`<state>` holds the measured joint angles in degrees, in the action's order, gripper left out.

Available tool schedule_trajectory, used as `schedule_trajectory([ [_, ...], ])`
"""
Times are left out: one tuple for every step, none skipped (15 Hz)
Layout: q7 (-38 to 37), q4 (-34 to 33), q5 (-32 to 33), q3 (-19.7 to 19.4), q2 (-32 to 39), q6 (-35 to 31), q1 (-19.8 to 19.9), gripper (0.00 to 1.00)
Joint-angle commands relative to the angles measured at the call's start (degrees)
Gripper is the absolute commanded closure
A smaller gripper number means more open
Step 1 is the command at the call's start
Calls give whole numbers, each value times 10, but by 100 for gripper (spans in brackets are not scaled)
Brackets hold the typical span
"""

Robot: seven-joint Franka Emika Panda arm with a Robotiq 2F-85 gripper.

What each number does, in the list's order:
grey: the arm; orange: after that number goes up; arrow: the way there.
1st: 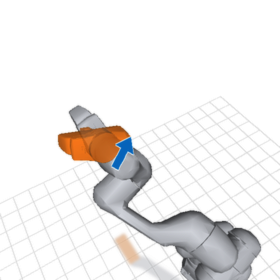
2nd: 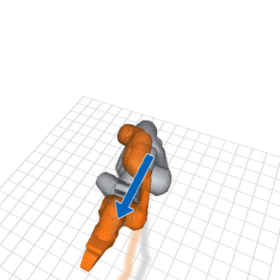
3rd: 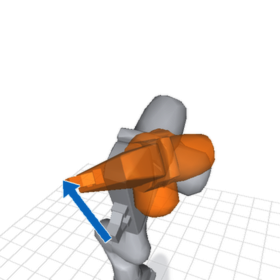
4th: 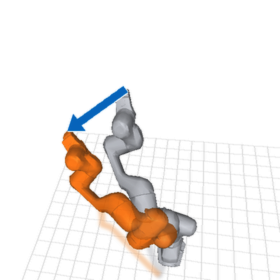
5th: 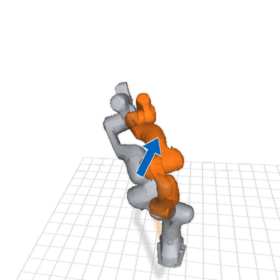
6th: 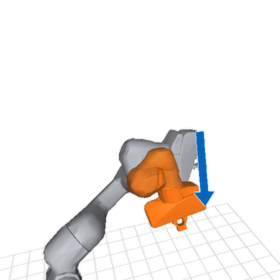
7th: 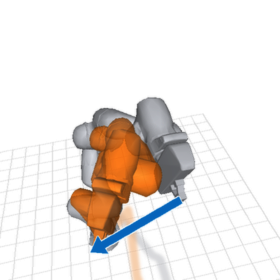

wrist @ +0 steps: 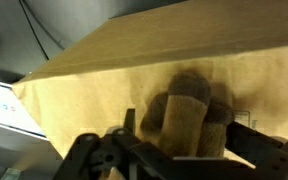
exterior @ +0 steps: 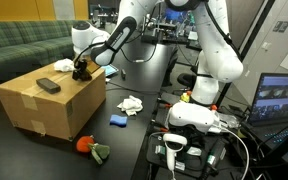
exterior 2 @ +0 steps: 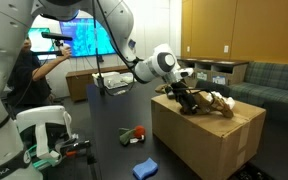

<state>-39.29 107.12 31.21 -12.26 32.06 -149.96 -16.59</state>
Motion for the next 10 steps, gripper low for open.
schedule_trajectory([
  [-14,-30,3,-16,33,-5,-8,42],
  [-4,-30,-5,-11,32,2,-5,51],
  [3,-30,-9,-8,27,9,-3,57],
  [11,-26,-15,-2,20,17,0,63],
  [26,-21,-22,6,13,24,6,71],
  [31,-17,-22,8,7,30,5,77],
  [41,-11,-27,11,-2,38,7,84],
  [51,-2,-31,17,-16,51,5,88],
  [55,7,-31,18,-25,56,4,90],
  [62,16,-33,22,-34,61,4,91],
])
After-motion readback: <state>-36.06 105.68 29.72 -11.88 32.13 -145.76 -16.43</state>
